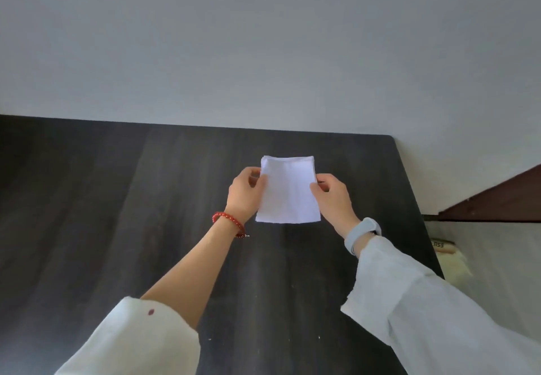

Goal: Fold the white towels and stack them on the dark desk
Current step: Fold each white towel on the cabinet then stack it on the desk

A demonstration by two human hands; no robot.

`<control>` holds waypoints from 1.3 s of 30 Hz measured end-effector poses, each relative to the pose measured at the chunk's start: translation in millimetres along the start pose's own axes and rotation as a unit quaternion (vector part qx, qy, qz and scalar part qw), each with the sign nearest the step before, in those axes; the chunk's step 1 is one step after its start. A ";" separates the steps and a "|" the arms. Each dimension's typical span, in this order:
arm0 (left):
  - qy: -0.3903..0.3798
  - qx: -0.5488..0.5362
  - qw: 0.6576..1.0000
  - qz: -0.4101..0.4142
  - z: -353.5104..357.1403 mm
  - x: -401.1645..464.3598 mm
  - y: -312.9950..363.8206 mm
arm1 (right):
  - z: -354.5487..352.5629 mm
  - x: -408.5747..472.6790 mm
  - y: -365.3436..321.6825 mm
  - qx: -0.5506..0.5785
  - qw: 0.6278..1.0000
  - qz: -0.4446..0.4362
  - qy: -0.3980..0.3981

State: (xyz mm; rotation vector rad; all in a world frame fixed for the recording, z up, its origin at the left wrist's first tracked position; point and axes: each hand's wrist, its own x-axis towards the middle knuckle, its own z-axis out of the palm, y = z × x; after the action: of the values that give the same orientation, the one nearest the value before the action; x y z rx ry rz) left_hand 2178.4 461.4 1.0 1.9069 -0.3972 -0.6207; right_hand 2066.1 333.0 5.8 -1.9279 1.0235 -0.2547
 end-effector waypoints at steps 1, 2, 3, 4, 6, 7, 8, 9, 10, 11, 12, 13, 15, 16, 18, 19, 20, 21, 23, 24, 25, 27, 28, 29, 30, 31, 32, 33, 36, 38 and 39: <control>0.003 0.004 1.000 0.002 3.3 15.2 -1.3 | 4.0 14.2 1.7 -0.004 1.000 0.006 0.011; 0.006 0.007 1.000 0.002 7.1 28.4 -4.2 | 8.2 27.1 5.3 -0.008 1.000 0.012 0.019; 0.009 0.010 1.000 0.000 11.0 39.5 -8.1 | 11.7 37.3 9.0 -0.012 0.999 0.020 0.025; 0.012 0.013 1.000 -0.003 15.3 49.2 -12.0 | 14.9 46.2 12.4 -0.019 0.999 0.028 0.028; 0.019 0.022 1.000 -0.010 23.5 65.4 -20.2 | 21.2 61.3 20.7 -0.031 0.998 0.041 0.023; 0.023 0.028 0.999 -0.013 27.4 70.8 -24.1 | 23.8 66.9 24.6 -0.036 0.998 0.045 0.023; 0.028 0.029 0.999 -0.017 31.1 74.7 -27.1 | 25.6 71.6 27.9 -0.040 0.998 0.046 0.025; 0.037 0.028 0.999 -0.020 33.8 77.2 -29.7 | 26.9 75.6 30.8 -0.043 0.998 0.047 0.029; 0.045 0.026 0.998 -0.024 36.0 78.3 -31.9 | 27.8 78.5 33.0 -0.045 0.997 0.047 0.033; 0.052 0.029 0.998 -0.027 37.9 79.3 -33.2 | 28.1 80.6 34.1 -0.047 0.997 0.048 0.036; 0.055 0.039 0.997 -0.029 39.3 79.8 -34.2 | 28.1 81.6 35.1 -0.047 0.997 0.052 0.039; 0.059 0.058 0.996 -0.025 40.1 80.4 -35.4 | 28.1 82.4 35.3 -0.046 0.996 0.058 0.040; 0.080 0.130 0.988 0.016 39.3 80.3 -40.0 | 27.9 81.2 33.9 -0.070 0.995 0.055 0.051; 0.093 0.172 0.979 0.061 38.0 78.4 -42.6 | 27.4 78.4 34.0 -0.118 0.990 0.027 0.066; 0.077 0.280 0.941 0.175 36.0 72.0 -50.3 | 26.1 69.5 39.0 -0.280 0.954 -0.080 0.072; 0.036 0.352 0.911 0.212 35.5 67.6 -54.0 | 26.4 64.6 44.4 -0.358 0.923 -0.132 0.045; -0.016 0.420 0.880 0.220 35.3 63.2 -56.6 | 27.2 60.0 49.3 -0.412 0.897 -0.159 -0.001; -0.064 0.474 0.854 0.203 35.9 61.5 -59.9 | 28.4 56.8 53.2 -0.438 0.884 -0.156 -0.052; -0.109 0.516 0.836 0.151 36.7 63.0 -59.5 | 29.5 55.6 55.6 -0.434 0.886 -0.115 -0.113; -0.113 0.511 0.841 0.137 37.1 63.9 -55.3 | 28.8 55.9 52.9 -0.419 0.894 -0.109 -0.114; -0.106 0.498 0.850 0.134 37.5 62.6 -48.6 | 26.4 55.0 48.2 -0.403 0.903 -0.115 -0.098; -0.075 0.475 0.867 0.131 36.9 55.1 -32.7 | 16.8 48.1 37.8 -0.359 0.922 -0.134 -0.047; -0.057 0.462 0.876 0.126 37.3 48.5 -24.2 | 8.6 41.5 34.5 -0.330 0.934 -0.136 -0.024; -0.040 0.444 0.887 0.121 38.8 39.3 -15.7 | -1.7 33.2 33.5 -0.295 0.947 -0.130 -0.006; -0.024 0.421 0.899 0.121 41.2 27.8 -7.3 | -13.3 23.2 34.2 -0.256 0.960 -0.118 0.004; -0.011 0.396 0.909 0.128 46.1 13.6 1.3 | -27.3 10.8 36.5 -0.214 0.971 -0.104 0.009; -0.002 0.369 0.919 0.138 53.4 -2.1 10.5 | -43.8 -3.8 39.8 -0.175 0.980 -0.093 0.010; 0.002 0.338 0.929 0.150 62.7 -18.5 19.0 | -60.9 -19.3 44.7 -0.141 0.986 -0.088 0.010; -0.032 0.258 0.947 0.187 107.7 -78.8 47.1 | -122.8 -78.2 71.7 -0.075 0.994 -0.071 0.047; -0.074 0.228 0.945 0.223 152.2 -127.6 67.5 | -174.0 -124.4 99.8 -0.045 0.993 -0.052 0.098; -0.093 0.216 0.941 0.242 176.2 -152.5 77.5 | -199.8 -148.0 115.0 -0.035 0.991 -0.043 0.120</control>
State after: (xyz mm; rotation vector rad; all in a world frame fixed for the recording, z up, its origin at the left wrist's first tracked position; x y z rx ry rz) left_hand 1952.1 380.6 51.8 2.0514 -1.1643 -0.4010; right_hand 1800.8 290.1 59.1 -2.0426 1.1201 -0.5165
